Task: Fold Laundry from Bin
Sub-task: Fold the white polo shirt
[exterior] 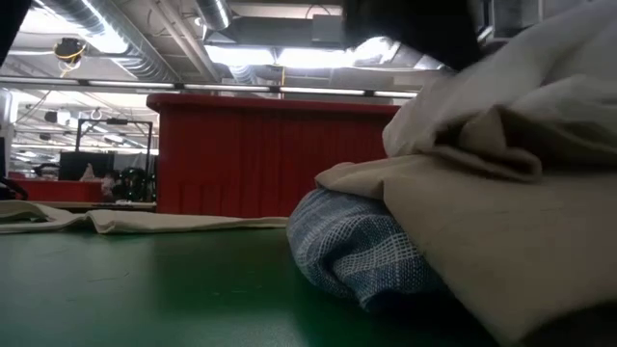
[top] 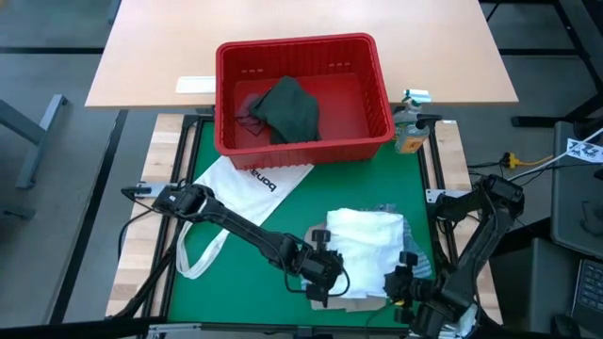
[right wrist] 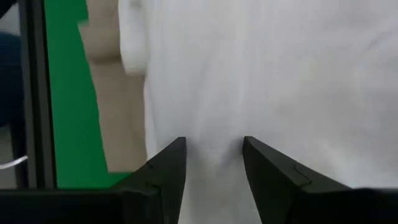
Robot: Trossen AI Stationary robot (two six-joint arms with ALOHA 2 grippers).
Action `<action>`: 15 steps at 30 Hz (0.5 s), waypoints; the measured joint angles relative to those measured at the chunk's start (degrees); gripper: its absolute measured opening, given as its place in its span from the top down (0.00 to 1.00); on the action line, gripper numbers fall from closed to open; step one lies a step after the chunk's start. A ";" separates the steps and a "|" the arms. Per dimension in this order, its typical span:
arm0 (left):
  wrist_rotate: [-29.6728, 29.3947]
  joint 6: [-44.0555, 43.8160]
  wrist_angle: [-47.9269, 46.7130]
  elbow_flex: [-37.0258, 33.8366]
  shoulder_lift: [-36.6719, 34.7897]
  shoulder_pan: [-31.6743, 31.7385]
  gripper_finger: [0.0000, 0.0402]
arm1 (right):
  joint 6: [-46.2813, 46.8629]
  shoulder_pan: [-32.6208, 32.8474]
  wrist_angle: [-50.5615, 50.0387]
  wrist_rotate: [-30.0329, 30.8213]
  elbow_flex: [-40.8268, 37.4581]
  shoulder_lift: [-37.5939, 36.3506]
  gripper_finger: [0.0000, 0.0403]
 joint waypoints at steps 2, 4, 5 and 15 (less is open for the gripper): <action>0.08 -1.41 1.31 -3.30 0.00 0.30 1.00 | -0.10 0.10 3.38 -1.29 -2.80 0.00 0.60; 0.61 -1.54 3.59 -6.60 0.00 0.49 1.00 | 0.07 0.13 6.78 -1.45 -5.23 0.00 0.60; 1.00 -1.54 5.33 -8.17 0.00 0.61 1.00 | 0.06 0.13 8.31 -1.48 -6.47 0.00 0.60; 2.87 -1.50 7.88 -10.85 0.00 0.28 1.00 | 0.12 0.04 15.85 -5.40 -12.12 0.00 0.60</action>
